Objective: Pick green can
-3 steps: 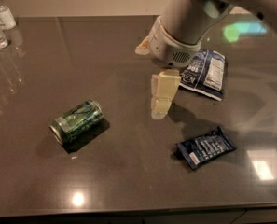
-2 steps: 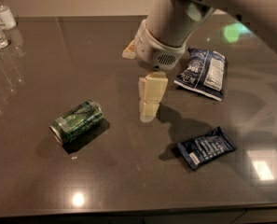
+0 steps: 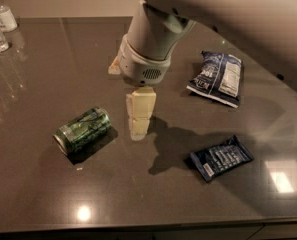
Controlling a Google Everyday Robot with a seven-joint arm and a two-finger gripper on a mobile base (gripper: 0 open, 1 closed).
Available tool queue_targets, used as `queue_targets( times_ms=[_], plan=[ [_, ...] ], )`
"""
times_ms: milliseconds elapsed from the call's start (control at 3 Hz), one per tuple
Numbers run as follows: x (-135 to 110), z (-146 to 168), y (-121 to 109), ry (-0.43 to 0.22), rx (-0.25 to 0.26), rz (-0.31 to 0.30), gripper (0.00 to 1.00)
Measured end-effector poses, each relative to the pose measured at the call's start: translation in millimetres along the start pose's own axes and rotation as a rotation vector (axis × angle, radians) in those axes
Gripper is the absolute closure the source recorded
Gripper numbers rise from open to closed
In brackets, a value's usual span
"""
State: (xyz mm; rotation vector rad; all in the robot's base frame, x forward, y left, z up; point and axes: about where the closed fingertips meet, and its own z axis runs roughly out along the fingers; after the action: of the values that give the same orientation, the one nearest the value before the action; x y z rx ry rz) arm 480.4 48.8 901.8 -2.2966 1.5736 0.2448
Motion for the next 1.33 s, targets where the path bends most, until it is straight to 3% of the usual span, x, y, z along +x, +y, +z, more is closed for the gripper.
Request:
queue_targets(
  times_ms=[1333],
  plan=[
    [-53, 60, -1, 0.063, -0.090, -0.157, 0.00]
  ],
)
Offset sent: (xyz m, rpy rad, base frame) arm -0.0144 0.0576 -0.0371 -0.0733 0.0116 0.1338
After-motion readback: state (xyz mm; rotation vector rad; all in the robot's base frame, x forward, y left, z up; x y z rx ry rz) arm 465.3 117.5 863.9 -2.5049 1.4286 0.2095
